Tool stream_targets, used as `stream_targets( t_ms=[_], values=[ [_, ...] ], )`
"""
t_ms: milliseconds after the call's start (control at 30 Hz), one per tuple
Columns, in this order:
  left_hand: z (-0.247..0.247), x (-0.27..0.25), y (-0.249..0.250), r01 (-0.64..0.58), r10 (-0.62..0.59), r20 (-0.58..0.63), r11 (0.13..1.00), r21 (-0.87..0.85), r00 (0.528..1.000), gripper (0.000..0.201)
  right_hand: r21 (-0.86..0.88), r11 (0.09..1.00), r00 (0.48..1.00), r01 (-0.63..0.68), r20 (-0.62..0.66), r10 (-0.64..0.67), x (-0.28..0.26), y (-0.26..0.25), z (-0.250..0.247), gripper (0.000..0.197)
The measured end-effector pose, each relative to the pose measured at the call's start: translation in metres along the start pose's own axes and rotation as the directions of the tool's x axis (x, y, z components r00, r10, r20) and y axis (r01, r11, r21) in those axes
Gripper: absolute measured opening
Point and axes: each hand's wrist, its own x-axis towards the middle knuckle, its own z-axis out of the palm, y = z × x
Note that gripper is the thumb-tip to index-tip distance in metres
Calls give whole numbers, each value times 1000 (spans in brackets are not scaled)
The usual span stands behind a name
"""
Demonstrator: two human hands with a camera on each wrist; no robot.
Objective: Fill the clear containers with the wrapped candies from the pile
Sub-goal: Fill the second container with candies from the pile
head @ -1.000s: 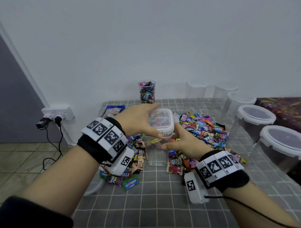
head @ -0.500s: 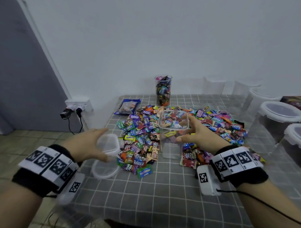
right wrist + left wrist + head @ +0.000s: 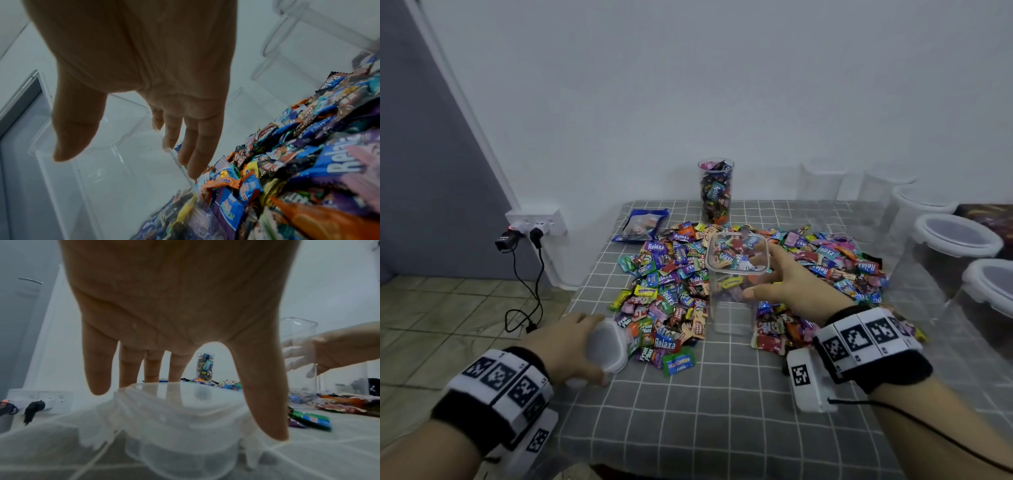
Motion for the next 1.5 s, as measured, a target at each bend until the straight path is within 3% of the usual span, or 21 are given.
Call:
stream_targets(
  t_ms=[167, 267, 433, 600, 700, 1033, 1300, 1500],
  values=[
    [-15, 0, 12, -65, 65, -11, 996, 65, 998, 115, -26, 1000, 1000, -4, -17, 4, -1, -2, 1, 71],
    [-29, 4, 23, -123, 123, -26, 992, 21, 992, 120, -201, 979, 999, -29, 28, 35, -4, -3, -5, 77],
    [-44, 20, 56, -204, 204, -65, 979, 13, 977, 105, -587, 799, 988, -128, -3, 156, -13, 4, -25, 85],
    [-45, 45, 92, -244, 243, -25, 970, 1, 970, 112, -799, 579, 971, -165, -29, 238, -16, 10, -35, 102],
    [-44, 58, 106, -221, 222, -16, 975, 8, 975, 117, -864, 472, 949, -173, -19, 314, -13, 15, -35, 114],
    [-34, 83, 131, -183, 164, 139, 973, 139, 977, 124, -949, 306, 867, -81, 84, 490, 5, 28, -14, 129],
    [-38, 99, 138, -182, 162, 138, 972, 151, 977, 106, -952, 305, 883, -27, 120, 453, 32, 28, -11, 124],
    [-43, 104, 144, -230, 224, 50, 953, 199, 973, 55, -941, 339, 918, -14, 122, 377, 45, 34, -10, 95]
  ],
)
